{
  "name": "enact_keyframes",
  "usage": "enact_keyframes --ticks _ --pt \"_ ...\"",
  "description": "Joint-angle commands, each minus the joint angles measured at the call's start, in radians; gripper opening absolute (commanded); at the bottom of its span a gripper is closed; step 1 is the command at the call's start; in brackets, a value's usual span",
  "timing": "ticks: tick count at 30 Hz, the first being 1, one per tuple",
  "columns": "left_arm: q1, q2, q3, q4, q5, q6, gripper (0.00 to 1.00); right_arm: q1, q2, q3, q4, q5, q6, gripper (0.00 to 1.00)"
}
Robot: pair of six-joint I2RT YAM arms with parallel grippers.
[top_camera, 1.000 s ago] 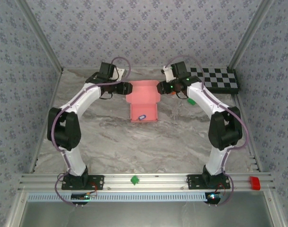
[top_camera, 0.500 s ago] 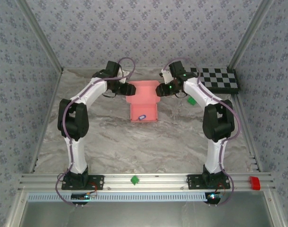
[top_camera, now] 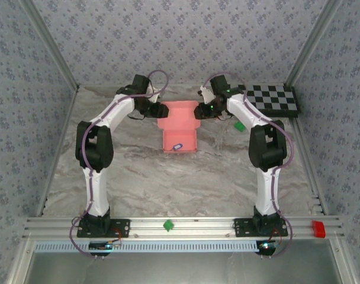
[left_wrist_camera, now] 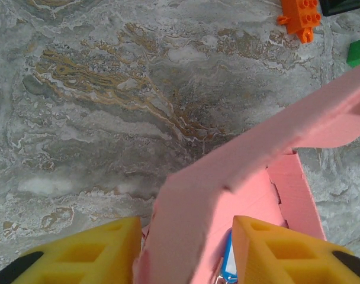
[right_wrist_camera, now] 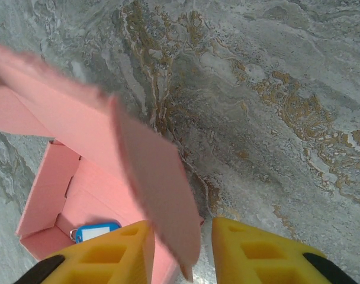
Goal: Fold the paper box
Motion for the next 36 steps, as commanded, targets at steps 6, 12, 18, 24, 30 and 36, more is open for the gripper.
enact_keyframes --ticks 6,12,18,24,30,36 --pt "0.005 0.026 0.062 -0.042 0.031 0.011 0.4 -0.005 0.025 0.065 -0.051 -0.017 -0.005 0.28" --pt "0.005 0.04 0.087 -0.059 0.033 0.013 0.34 -0.007 0.03 0.072 -0.062 -0.007 -0.013 0.24" --pt "0.004 0.044 0.081 -0.066 0.032 0.01 0.26 -0.002 0.028 0.071 -0.064 0.007 -0.016 0.15" --pt "-0.002 0.031 0.073 -0.061 0.015 0.0 0.17 0.01 0.012 0.058 -0.05 0.042 -0.007 0.09" --pt "-0.017 -0.007 0.059 -0.034 -0.064 -0.017 0.14 0.029 -0.032 0.01 0.014 0.1 0.021 0.06" --pt "-0.037 -0.085 -0.034 0.099 -0.144 -0.055 0.12 0.054 -0.108 -0.091 0.148 0.187 0.043 0.05"
